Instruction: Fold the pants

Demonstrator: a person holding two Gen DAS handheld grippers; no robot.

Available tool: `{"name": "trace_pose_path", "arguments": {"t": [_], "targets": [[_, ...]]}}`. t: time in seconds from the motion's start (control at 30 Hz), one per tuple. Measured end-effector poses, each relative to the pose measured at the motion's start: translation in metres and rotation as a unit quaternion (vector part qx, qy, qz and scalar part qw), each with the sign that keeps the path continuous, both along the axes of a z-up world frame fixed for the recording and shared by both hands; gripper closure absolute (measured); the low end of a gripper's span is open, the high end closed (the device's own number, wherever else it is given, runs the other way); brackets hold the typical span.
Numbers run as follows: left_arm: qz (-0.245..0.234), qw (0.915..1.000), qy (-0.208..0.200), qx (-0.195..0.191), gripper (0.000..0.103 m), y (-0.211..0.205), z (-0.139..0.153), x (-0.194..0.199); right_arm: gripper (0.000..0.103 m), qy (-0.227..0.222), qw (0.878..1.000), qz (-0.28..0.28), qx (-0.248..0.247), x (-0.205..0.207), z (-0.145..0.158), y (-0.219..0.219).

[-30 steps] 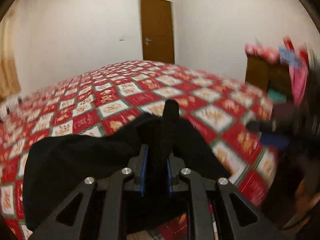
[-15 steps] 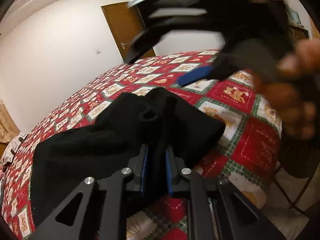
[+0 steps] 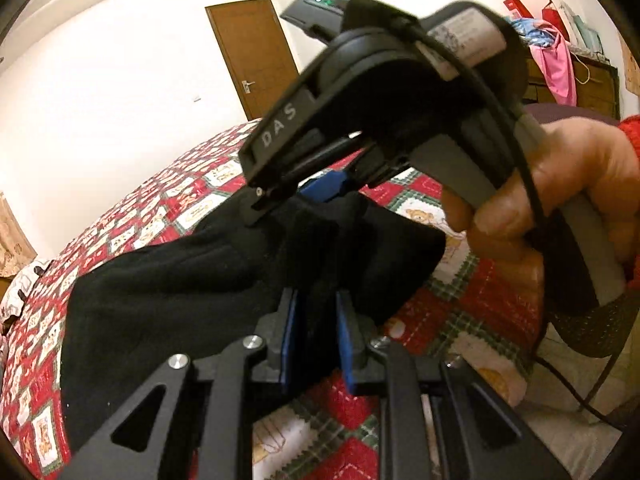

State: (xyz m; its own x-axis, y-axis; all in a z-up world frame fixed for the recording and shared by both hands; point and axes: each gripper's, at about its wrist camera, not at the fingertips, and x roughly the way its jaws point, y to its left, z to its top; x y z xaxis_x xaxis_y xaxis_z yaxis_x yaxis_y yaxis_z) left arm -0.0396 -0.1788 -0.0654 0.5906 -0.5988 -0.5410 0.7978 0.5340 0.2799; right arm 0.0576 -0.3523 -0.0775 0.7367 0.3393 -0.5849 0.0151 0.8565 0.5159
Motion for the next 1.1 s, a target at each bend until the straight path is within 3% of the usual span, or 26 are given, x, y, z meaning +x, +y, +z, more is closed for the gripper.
{"name": "trace_pose_path", "arguments": {"t": [0.07, 0.1, 0.13, 0.23, 0.37, 0.5, 0.63, 0.7, 0.77, 0.9, 1.03, 1.1], "targets": [[0.003, 1.0000, 0.008, 0.001, 0.080, 0.003, 0.003, -0.001, 0.065, -0.004, 1.000, -0.002, -0.016, -0.002, 0.003, 0.006], [0.005, 0.9999, 0.015, 0.000, 0.080, 0.004, 0.005, 0.001, 0.078, -0.008, 1.000, -0.001, -0.029, -0.004, 0.007, 0.011], [0.006, 0.9996, 0.027, -0.005, 0.078, 0.007, 0.009, 0.002, 0.083, -0.015, 0.999, 0.000, -0.044, -0.009, 0.014, 0.015], [0.016, 0.9983, 0.048, -0.028, 0.065, 0.022, 0.020, 0.006, 0.085, -0.041, 0.997, -0.015, -0.059, -0.029, 0.035, 0.018], [0.035, 0.9968, 0.049, -0.053, 0.058, 0.036, 0.036, 0.009, 0.086, -0.037, 0.995, -0.034, -0.083, -0.049, 0.041, 0.014], [0.049, 0.9943, 0.071, -0.062, 0.058, 0.040, 0.040, 0.013, 0.085, 0.018, 0.995, -0.050, -0.086, -0.042, -0.001, 0.001], [0.064, 0.9945, 0.068, -0.048, 0.058, 0.046, 0.037, 0.015, 0.073, -0.020, 0.994, -0.068, -0.082, -0.046, -0.008, -0.003], [0.072, 0.9943, 0.064, -0.045, 0.053, 0.057, 0.037, 0.017, 0.070, -0.017, 0.995, -0.074, -0.068, -0.048, -0.006, -0.008], [0.088, 0.9933, 0.058, -0.046, 0.040, 0.067, 0.037, 0.026, 0.069, -0.026, 0.993, -0.103, -0.046, -0.060, 0.001, -0.016], [0.135, 0.9875, 0.056, -0.059, 0.037, 0.095, 0.040, 0.051, 0.067, -0.080, 0.981, -0.169, -0.044, -0.097, 0.028, -0.028], [0.185, 0.9797, 0.050, -0.057, 0.035, 0.109, 0.039, 0.076, 0.067, -0.077, 0.988, -0.109, -0.084, -0.104, 0.040, 0.005], [0.207, 0.9745, 0.060, -0.060, 0.035, 0.114, 0.038, 0.089, 0.067, -0.070, 0.987, -0.054, -0.136, -0.097, 0.039, 0.038]]}}
